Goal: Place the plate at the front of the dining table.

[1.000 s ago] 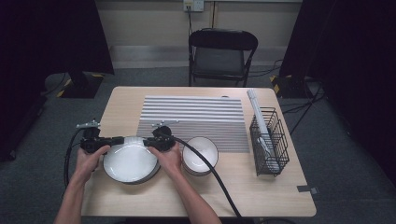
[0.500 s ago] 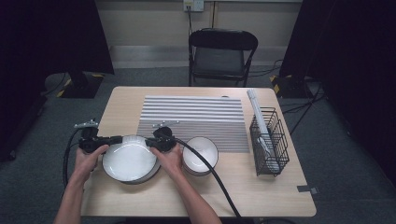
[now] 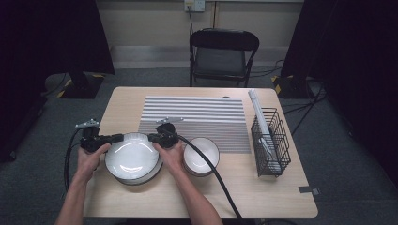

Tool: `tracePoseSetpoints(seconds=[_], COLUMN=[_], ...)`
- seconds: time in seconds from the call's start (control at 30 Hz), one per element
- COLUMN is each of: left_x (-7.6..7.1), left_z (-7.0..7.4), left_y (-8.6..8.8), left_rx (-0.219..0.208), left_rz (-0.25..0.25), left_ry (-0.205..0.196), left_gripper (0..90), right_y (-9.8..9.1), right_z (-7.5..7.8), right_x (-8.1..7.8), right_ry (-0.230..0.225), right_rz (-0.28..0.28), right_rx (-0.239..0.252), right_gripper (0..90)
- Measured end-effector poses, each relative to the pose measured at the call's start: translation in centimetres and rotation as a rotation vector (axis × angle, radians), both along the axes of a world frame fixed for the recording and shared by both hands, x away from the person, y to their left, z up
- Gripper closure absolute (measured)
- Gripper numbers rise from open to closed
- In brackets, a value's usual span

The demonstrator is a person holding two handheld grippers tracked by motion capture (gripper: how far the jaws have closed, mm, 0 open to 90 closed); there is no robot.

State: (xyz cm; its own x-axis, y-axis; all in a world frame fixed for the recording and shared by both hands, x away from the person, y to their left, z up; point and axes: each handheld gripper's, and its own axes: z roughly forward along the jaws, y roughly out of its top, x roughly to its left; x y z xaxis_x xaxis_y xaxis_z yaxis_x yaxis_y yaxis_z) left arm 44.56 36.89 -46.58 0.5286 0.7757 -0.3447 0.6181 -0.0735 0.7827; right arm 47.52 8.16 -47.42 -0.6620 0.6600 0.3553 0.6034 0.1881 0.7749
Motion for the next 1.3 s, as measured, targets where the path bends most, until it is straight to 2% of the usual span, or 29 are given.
tracePoseSetpoints(seconds=[0.13, 0.33, 0.47, 0.6, 0.63, 0.7, 0.83, 1.1, 1.27, 1.3], left_x=[0.0, 0.1, 0.0, 0.0, 0.0, 0.0, 0.1, 0.3, 0.3, 0.3], left_z=[0.0, -0.1, 0.1, 0.0, 0.0, 0.1, -0.1, 0.0, -0.1, 0.0], left_y=[0.0, 0.0, -0.2, -0.1, -0.1, -0.2, 0.1, -0.1, 0.0, 0.0], left_rx=[0.005, -0.017, -0.002, -0.016, -0.013, -0.013, -0.024, -0.03, -0.048, -0.04], left_rz=[0.005, 0.018, 0.022, 0.018, 0.018, 0.022, 0.029, 0.039, 0.046, 0.05], left_ry=[-0.004, -0.013, -0.022, -0.02, -0.021, -0.023, -0.016, -0.028, -0.009, -0.008], left_gripper=[83.5, 83.2, 83.5, 83.7, 83.7, 83.8, 83.3, 82.9, 82.1, 81.8], right_y=[0.0, 0.0, 0.0, 0.1, 0.2, 0.2, 0.0, -0.1, -0.2, -0.2], right_z=[0.1, 0.5, 0.4, 0.0, -0.4, -0.6, -0.5, 0.0, 0.1, 0.1], right_x=[0.0, 0.3, 0.4, 0.2, 0.1, 0.1, 0.2, 0.5, 0.5, 0.5], right_ry=[-0.004, -0.015, -0.017, 0.003, 0.023, 0.031, 0.026, -0.007, -0.012, -0.012], right_rz=[-0.003, -0.007, -0.007, -0.004, 0.005, 0.003, -0.013, -0.012, -0.013, -0.011], right_rx=[0.0, -0.005, -0.005, -0.022, -0.019, -0.009, 0.028, 0.014, 0.014, 0.015], right_gripper=[84.9, 85.0, 84.5, 80.1, 77.5, 77.5, 81.7, 82.9, 83.1, 83.1])
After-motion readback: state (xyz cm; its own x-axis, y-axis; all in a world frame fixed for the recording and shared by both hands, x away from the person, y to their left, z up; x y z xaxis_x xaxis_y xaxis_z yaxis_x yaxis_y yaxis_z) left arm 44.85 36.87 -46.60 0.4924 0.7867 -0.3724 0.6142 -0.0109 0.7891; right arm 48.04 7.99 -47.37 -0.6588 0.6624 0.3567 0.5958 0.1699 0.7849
